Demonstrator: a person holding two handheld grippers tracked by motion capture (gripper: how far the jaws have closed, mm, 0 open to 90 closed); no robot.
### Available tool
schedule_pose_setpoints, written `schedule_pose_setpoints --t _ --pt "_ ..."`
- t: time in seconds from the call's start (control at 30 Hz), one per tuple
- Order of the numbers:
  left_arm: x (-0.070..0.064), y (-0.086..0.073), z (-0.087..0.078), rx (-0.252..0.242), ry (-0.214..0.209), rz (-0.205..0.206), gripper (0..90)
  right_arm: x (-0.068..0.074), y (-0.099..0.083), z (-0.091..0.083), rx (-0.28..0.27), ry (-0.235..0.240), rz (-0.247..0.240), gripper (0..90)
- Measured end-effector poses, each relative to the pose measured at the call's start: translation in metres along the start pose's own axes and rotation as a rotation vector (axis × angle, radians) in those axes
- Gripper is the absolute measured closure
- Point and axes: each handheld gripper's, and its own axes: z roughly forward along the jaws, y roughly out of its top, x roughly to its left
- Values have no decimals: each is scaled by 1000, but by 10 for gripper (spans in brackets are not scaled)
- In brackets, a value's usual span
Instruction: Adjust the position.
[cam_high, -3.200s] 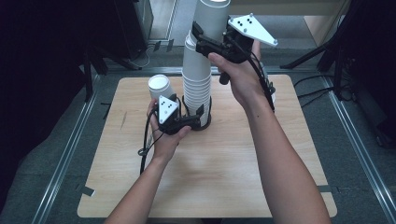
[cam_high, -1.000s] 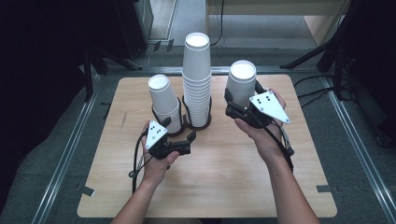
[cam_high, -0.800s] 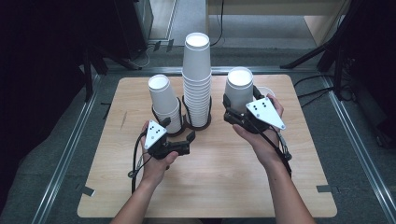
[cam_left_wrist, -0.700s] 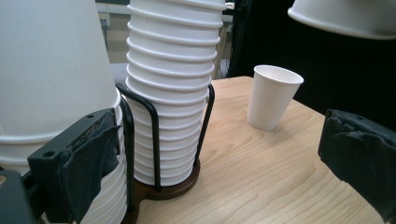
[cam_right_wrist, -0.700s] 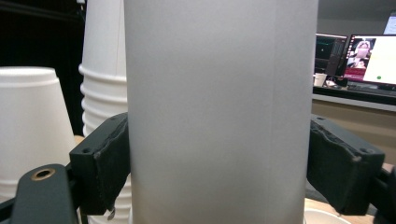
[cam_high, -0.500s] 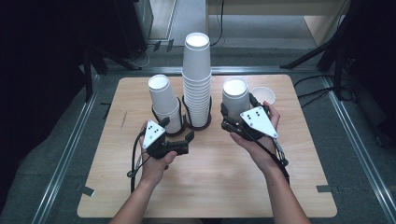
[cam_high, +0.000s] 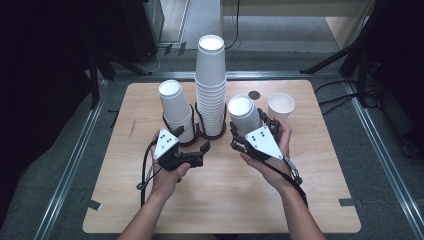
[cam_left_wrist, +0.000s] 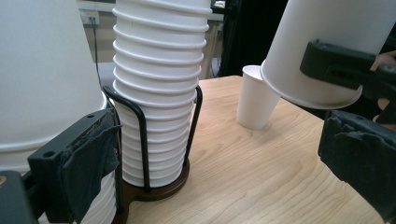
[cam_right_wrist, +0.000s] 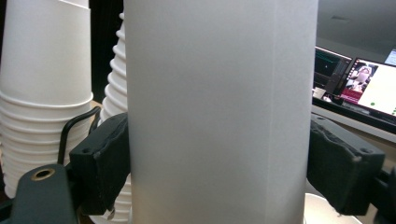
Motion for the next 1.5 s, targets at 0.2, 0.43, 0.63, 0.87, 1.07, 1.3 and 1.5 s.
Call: schedule_pose_setpoints --t 0.2,0.43,0.63,0.87,1.07,1.3,1.5 --pt "-1 4 -1 2 -14 -1 0 5 -5 -1 1 4 -35 152" --pt "-4 8 -2 8 -43 -1 0 12 -13 -2 9 13 -77 152" --pt "-5 11 -3 9 -67 -2 0 20 -21 -4 13 30 -111 152" --pt "-9 12 -2 19 -78 5 0 26 -24 -4 11 49 -131 152" --pt "-9 13 -3 19 -90 2 0 32 -25 -4 5 58 -151 152" --pt "-12 14 -2 28 -111 7 0 40 -24 -3 -8 75 -197 152" --pt "-10 14 -2 27 -113 -1 0 44 -24 -3 -17 90 -233 152"
